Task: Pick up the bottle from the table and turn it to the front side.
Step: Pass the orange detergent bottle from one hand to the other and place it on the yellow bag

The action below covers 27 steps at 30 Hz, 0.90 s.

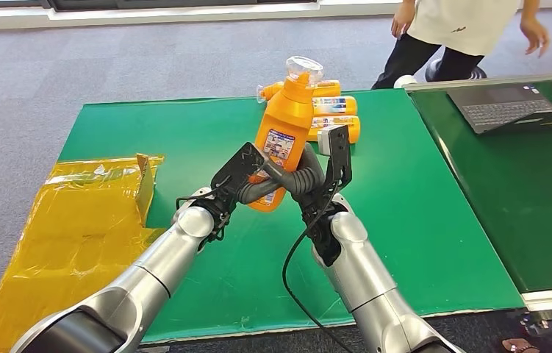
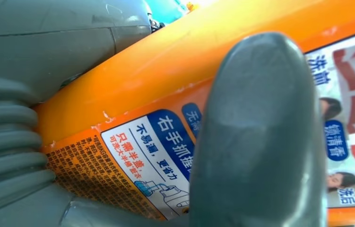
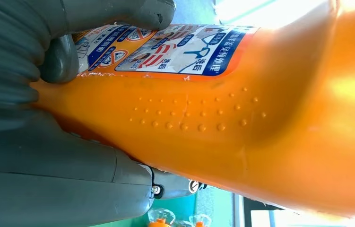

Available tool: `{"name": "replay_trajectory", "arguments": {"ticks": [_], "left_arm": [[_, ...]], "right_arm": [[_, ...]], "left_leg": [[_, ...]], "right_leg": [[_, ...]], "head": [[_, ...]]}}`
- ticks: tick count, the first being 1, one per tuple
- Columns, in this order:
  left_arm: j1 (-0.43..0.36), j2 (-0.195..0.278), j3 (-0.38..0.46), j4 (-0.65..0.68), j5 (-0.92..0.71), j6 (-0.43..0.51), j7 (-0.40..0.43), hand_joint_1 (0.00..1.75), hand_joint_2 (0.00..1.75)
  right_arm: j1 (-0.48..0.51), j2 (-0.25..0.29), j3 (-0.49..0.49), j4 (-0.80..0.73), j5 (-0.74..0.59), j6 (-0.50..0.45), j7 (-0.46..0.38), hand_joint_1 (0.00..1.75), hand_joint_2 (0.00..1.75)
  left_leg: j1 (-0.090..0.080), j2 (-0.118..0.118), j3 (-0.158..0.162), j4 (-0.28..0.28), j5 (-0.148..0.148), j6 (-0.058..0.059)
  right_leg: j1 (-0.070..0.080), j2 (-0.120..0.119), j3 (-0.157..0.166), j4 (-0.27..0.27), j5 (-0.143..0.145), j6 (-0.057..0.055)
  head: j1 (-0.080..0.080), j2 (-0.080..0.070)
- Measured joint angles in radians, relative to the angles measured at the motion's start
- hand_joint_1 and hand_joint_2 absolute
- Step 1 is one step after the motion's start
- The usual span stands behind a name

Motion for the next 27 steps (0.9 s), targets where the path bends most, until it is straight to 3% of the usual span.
{"name": "replay_trajectory", "arguments": {"ticks": [27], "left_arm": [[0.000,-0.001,0.000,0.000,0.000,0.000,0.000,1.75,1.75]], "right_arm": [[0.000,0.000,0.000,0.000,0.000,0.000,0.000,0.16,1.75]], "left_leg": [[0.000,0.000,0.000,0.000,0.000,0.000]], "right_leg": [[0.000,0.000,0.000,0.000,0.000,0.000]], "head": [[0.000,0.000]]}}
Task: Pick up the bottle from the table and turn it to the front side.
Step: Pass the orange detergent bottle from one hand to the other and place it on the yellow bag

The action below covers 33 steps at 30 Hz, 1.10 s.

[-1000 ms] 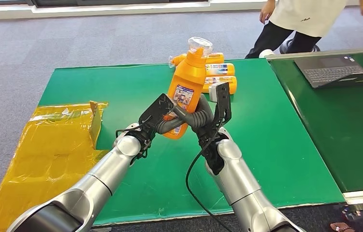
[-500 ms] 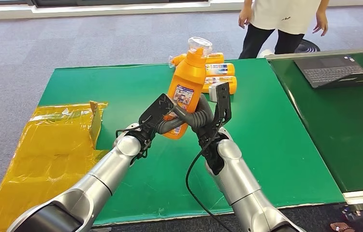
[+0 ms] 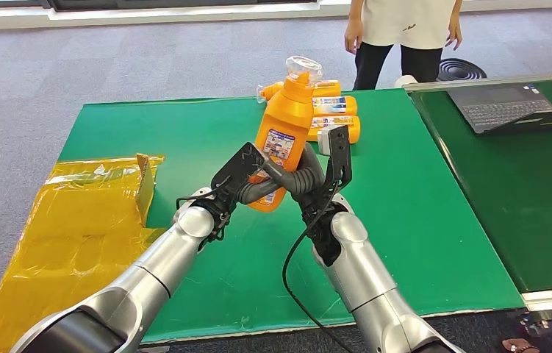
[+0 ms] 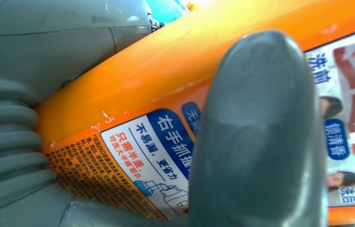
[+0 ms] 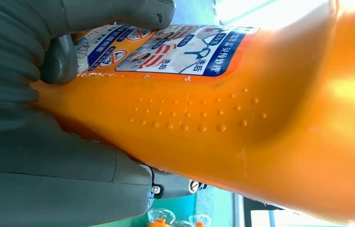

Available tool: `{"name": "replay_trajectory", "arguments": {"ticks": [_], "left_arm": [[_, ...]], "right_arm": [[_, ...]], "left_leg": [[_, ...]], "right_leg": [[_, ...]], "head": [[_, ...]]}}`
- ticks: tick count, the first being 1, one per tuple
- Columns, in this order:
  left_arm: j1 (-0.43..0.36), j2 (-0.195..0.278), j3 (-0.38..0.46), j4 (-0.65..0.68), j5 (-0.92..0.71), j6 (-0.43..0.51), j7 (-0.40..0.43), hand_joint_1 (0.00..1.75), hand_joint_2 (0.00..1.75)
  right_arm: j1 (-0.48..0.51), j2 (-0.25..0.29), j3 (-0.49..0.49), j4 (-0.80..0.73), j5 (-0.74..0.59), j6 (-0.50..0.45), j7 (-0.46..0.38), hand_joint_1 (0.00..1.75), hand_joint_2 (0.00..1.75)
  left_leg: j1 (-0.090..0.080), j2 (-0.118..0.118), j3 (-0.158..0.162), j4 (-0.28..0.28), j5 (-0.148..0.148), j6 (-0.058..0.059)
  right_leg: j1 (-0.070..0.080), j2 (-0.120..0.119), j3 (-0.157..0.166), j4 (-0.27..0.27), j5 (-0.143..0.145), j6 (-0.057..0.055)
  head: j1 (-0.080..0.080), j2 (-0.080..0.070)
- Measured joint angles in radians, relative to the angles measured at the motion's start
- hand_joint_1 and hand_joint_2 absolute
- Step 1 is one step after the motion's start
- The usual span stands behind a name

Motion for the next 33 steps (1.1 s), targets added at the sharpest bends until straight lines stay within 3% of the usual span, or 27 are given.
{"name": "replay_trajectory", "arguments": {"ticks": [33], "left_arm": [[0.000,-0.001,0.000,0.000,0.000,0.000,0.000,1.75,1.75]], "right_arm": [[0.000,0.000,0.000,-0.002,0.000,0.000,0.000,0.16,1.75]], "left_leg": [[0.000,0.000,0.000,0.000,0.000,0.000]], "right_leg": [[0.000,0.000,0.000,0.000,0.000,0.000]], "head": [[0.000,0.000]]}}
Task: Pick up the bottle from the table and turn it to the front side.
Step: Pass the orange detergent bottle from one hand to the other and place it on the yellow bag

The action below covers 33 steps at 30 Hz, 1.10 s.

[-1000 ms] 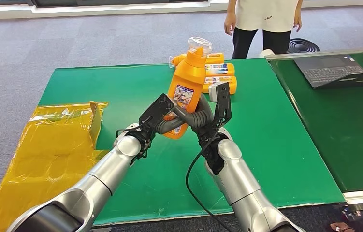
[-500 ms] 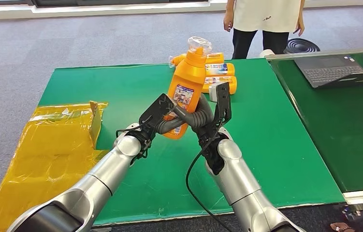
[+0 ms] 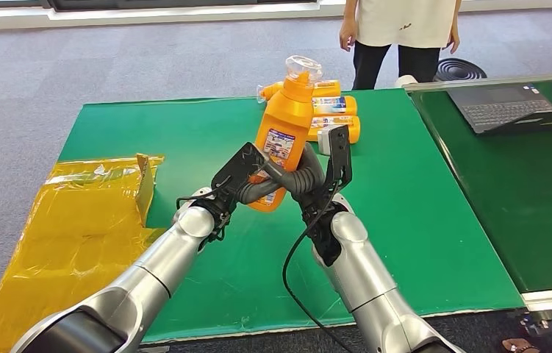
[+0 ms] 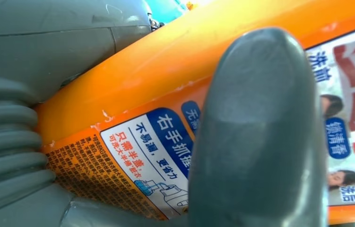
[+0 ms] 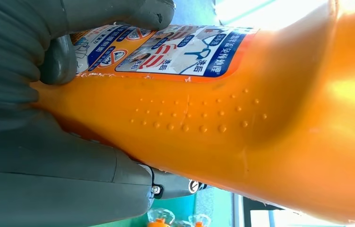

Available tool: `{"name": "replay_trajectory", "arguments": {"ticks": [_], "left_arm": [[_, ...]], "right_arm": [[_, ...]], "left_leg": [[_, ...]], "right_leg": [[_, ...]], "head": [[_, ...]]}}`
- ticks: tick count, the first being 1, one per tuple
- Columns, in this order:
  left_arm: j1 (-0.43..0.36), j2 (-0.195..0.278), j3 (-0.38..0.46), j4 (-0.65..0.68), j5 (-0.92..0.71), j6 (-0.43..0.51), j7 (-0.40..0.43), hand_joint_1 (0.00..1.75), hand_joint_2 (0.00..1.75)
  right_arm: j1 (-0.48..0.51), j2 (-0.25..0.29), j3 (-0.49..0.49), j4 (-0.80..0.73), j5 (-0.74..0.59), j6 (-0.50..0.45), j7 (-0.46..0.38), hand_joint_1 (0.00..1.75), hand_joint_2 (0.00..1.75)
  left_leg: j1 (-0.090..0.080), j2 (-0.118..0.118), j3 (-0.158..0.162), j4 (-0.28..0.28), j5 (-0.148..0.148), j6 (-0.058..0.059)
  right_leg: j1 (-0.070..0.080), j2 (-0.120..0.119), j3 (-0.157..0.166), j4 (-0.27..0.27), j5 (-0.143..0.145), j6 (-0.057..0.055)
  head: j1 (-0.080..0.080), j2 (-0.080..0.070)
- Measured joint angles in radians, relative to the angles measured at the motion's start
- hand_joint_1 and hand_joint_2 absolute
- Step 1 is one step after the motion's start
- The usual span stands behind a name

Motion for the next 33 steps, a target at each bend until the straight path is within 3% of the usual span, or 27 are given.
{"name": "replay_trajectory", "arguments": {"ticks": [33], "left_arm": [[0.000,0.000,0.000,0.000,0.000,0.000,0.000,1.75,1.75]], "right_arm": [[0.000,0.000,0.000,0.000,0.000,0.000,0.000,0.16,1.75]], "left_leg": [[0.000,0.000,0.000,0.000,0.000,0.000]], "right_leg": [[0.000,0.000,0.000,0.000,0.000,0.000]], "head": [[0.000,0.000]]}}
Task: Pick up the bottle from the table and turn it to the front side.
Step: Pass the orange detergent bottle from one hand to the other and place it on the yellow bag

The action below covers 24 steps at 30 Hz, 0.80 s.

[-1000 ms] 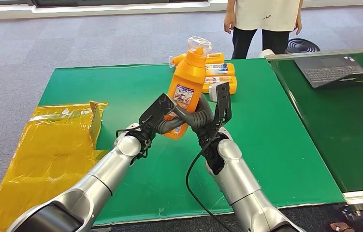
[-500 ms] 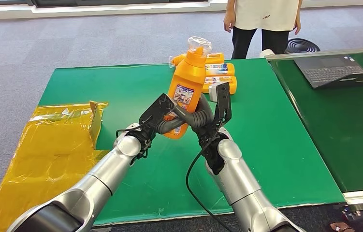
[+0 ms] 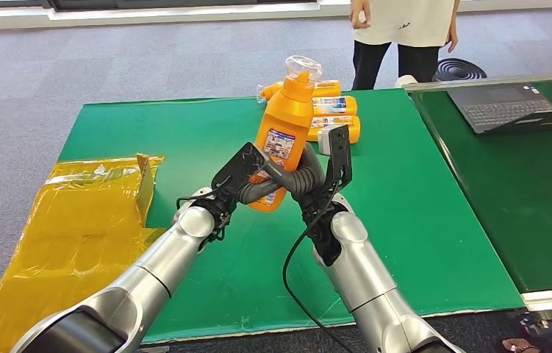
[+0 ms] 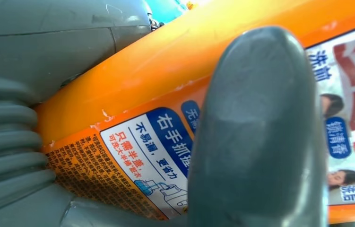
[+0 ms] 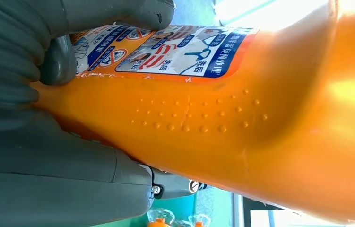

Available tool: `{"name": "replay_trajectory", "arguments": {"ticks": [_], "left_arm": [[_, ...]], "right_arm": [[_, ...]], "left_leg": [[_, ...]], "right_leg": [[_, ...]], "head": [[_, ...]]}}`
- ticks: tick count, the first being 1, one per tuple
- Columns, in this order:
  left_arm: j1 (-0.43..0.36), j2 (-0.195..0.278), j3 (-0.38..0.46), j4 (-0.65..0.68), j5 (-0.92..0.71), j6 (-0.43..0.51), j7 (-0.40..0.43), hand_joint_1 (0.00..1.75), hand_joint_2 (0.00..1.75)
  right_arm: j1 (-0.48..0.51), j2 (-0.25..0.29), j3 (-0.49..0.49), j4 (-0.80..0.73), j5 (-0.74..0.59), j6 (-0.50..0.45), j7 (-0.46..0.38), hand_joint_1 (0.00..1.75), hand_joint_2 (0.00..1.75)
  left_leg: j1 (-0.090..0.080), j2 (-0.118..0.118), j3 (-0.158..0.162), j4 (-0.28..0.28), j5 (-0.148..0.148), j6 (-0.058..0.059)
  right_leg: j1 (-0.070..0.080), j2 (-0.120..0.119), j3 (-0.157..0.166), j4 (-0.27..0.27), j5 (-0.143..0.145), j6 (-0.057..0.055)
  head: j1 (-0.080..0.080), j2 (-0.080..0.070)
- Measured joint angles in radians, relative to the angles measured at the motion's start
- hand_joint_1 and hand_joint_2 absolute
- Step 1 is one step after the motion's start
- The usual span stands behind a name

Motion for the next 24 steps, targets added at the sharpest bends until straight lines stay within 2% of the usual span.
{"name": "replay_trajectory", "arguments": {"ticks": [6,10,12,14,16,19,24], "left_arm": [[0.000,0.000,0.000,0.000,0.000,0.000,0.000,1.75,1.75],[0.001,-0.001,0.000,0.000,0.001,0.005,-0.002,1.75,1.75],[0.022,0.000,0.000,-0.011,0.014,0.052,-0.014,1.75,1.75],[0.096,0.021,0.009,-0.076,0.023,0.142,-0.033,1.75,1.75],[0.202,0.059,0.035,-0.186,0.009,0.201,-0.039,1.75,1.75],[0.315,0.110,0.107,-0.311,-0.037,0.201,-0.029,1.75,1.75],[0.375,0.122,0.166,-0.404,-0.070,0.195,-0.020,1.75,1.75]], "right_arm": [[0.000,0.000,0.000,0.000,0.000,0.000,0.000,0.16,1.75],[0.000,0.000,0.000,0.000,0.006,-0.004,0.001,0.00,1.75],[0.018,-0.007,0.003,-0.018,0.055,-0.036,0.004,0.00,1.75],[0.112,-0.055,0.007,-0.118,0.179,-0.078,-0.010,0.00,1.75],[0.272,-0.132,-0.002,-0.279,0.304,-0.067,-0.056,0.00,1.75],[0.465,-0.209,-0.048,-0.448,0.374,-0.006,-0.088,0.00,1.75],[0.554,-0.244,-0.069,-0.578,0.404,0.012,-0.065,0.00,1.75]], "left_leg": [[0.000,0.000,0.000,0.000,0.000,0.000],[0.000,0.000,0.000,0.000,0.000,0.000],[0.000,0.000,0.001,0.000,0.000,0.000],[0.000,-0.003,0.005,-0.001,-0.003,0.000],[0.000,-0.006,0.009,-0.002,-0.007,0.001],[0.000,-0.001,0.006,-0.002,-0.011,0.000],[0.000,0.001,0.005,-0.002,-0.011,0.000]], "right_leg": [[0.000,0.000,0.000,0.000,0.000,0.000],[0.000,0.000,0.000,0.000,0.000,0.000],[0.000,0.000,0.000,-0.001,0.000,0.000],[0.000,-0.003,0.005,-0.003,-0.004,0.000],[0.000,-0.006,0.011,-0.004,-0.008,0.000],[0.000,-0.002,0.007,-0.004,-0.010,0.000],[0.000,0.000,0.005,-0.004,-0.009,0.000]], "head": [[0.000,0.000],[0.000,0.000],[0.000,0.000],[0.000,0.000],[0.000,0.000],[0.000,0.000],[0.000,0.000]]}}
